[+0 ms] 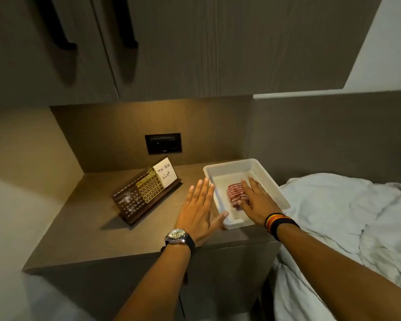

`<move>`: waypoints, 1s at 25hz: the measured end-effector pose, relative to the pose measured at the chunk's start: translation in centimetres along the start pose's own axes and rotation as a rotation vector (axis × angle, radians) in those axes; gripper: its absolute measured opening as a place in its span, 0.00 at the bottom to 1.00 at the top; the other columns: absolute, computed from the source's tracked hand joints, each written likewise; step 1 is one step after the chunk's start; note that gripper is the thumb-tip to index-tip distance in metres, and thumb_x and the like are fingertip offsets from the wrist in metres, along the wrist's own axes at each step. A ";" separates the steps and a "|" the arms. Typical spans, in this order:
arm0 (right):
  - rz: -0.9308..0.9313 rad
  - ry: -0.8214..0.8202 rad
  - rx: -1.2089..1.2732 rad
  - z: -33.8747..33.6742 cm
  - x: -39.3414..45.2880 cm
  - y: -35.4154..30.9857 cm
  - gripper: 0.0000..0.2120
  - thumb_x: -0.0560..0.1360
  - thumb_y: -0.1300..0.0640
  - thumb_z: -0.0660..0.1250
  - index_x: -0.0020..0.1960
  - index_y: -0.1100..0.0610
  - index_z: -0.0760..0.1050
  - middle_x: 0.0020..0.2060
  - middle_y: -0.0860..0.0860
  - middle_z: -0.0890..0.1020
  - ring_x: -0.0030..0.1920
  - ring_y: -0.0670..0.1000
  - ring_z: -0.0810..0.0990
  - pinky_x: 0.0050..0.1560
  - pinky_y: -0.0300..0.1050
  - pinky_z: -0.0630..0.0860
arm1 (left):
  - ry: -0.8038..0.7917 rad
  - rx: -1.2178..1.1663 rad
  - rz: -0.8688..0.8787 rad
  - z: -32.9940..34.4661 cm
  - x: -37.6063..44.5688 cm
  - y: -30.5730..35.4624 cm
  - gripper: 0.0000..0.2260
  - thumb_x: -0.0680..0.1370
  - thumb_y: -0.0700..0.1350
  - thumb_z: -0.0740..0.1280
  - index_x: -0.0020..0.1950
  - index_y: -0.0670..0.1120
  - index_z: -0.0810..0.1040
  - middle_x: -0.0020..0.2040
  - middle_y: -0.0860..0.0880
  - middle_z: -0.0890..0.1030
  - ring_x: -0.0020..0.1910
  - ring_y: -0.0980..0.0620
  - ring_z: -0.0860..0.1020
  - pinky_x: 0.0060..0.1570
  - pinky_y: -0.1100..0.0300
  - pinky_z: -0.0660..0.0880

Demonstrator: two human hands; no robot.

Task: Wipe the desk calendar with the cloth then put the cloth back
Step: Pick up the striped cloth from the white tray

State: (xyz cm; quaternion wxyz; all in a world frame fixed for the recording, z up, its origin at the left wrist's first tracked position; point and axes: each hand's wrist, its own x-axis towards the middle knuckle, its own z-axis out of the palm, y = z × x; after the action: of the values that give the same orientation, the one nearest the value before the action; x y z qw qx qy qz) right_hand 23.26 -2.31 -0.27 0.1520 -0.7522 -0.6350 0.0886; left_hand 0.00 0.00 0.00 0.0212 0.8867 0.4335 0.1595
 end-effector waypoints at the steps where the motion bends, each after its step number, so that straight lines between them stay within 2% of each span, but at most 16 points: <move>1: -0.008 -0.047 0.008 0.7 1.3 0.5 0.37 0.83 0.42 0.58 0.84 0.49 0.43 0.84 0.50 0.48 0.83 0.56 0.51 0.80 0.57 0.53 | -0.029 -0.016 -0.005 1.1 0.7 0.3 0.42 0.79 0.73 0.41 0.85 0.46 0.41 0.85 0.47 0.39 0.83 0.50 0.36 0.82 0.48 0.38; 6: -0.017 -0.283 0.007 2.5 5.3 1.6 0.44 0.78 0.36 0.63 0.84 0.48 0.43 0.84 0.50 0.44 0.84 0.55 0.47 0.80 0.57 0.52 | -0.149 -0.039 0.005 4.9 1.7 0.8 0.45 0.79 0.74 0.50 0.85 0.47 0.41 0.84 0.49 0.37 0.83 0.51 0.36 0.82 0.50 0.36; 8: -0.010 -0.323 0.001 3.3 5.9 1.8 0.47 0.76 0.34 0.66 0.84 0.46 0.42 0.84 0.50 0.43 0.84 0.56 0.46 0.80 0.59 0.53 | -0.182 -0.060 -0.003 5.8 1.8 0.4 0.46 0.78 0.74 0.51 0.85 0.46 0.41 0.84 0.49 0.38 0.83 0.51 0.36 0.82 0.50 0.36; 10: 0.001 -0.336 -0.013 3.8 6.3 1.8 0.46 0.76 0.38 0.68 0.83 0.45 0.44 0.84 0.50 0.44 0.84 0.58 0.48 0.79 0.60 0.55 | -0.193 -0.086 -0.005 6.2 1.7 0.3 0.47 0.77 0.75 0.51 0.85 0.47 0.40 0.85 0.49 0.38 0.83 0.52 0.35 0.81 0.51 0.36; 15: 0.007 -0.223 -0.034 3.5 6.9 2.1 0.33 0.81 0.51 0.66 0.82 0.46 0.56 0.82 0.53 0.59 0.78 0.61 0.66 0.76 0.57 0.64 | -0.184 -0.126 -0.029 6.7 1.5 0.4 0.48 0.77 0.76 0.52 0.84 0.48 0.38 0.85 0.50 0.38 0.82 0.53 0.35 0.79 0.55 0.32; 18: 0.033 -0.190 0.022 3.4 7.1 1.6 0.26 0.84 0.50 0.61 0.81 0.48 0.61 0.80 0.54 0.64 0.76 0.62 0.69 0.76 0.57 0.65 | -0.192 -0.118 -0.010 6.3 1.6 0.2 0.48 0.76 0.77 0.50 0.85 0.48 0.39 0.84 0.51 0.37 0.82 0.54 0.34 0.78 0.53 0.32; 20: 0.029 -0.149 0.100 2.9 7.0 1.4 0.22 0.84 0.50 0.60 0.77 0.47 0.67 0.76 0.55 0.72 0.72 0.63 0.74 0.74 0.58 0.67 | -0.196 -0.079 0.015 5.6 1.4 -0.4 0.48 0.76 0.77 0.49 0.85 0.48 0.39 0.84 0.51 0.36 0.83 0.53 0.35 0.80 0.52 0.34; 23: 0.027 0.031 0.286 1.9 6.4 0.7 0.17 0.83 0.53 0.61 0.71 0.46 0.75 0.64 0.55 0.82 0.61 0.63 0.81 0.68 0.58 0.75 | -0.194 0.006 0.030 3.6 0.4 -2.8 0.47 0.78 0.75 0.51 0.85 0.45 0.40 0.85 0.46 0.39 0.84 0.50 0.38 0.82 0.49 0.39; 25: 0.013 0.137 0.395 1.4 6.1 -1.3 0.19 0.83 0.55 0.62 0.72 0.46 0.75 0.64 0.54 0.83 0.63 0.62 0.81 0.69 0.58 0.75 | -0.189 0.054 0.011 1.4 -0.7 -5.7 0.47 0.79 0.74 0.51 0.85 0.45 0.40 0.85 0.45 0.40 0.84 0.49 0.39 0.83 0.48 0.41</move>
State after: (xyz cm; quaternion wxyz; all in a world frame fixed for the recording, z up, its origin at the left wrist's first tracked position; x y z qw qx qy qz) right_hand 22.65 4.03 -0.79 0.3387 -0.7162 -0.5886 0.1609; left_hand -4.32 3.14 -2.56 0.0373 0.9004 0.4288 0.0634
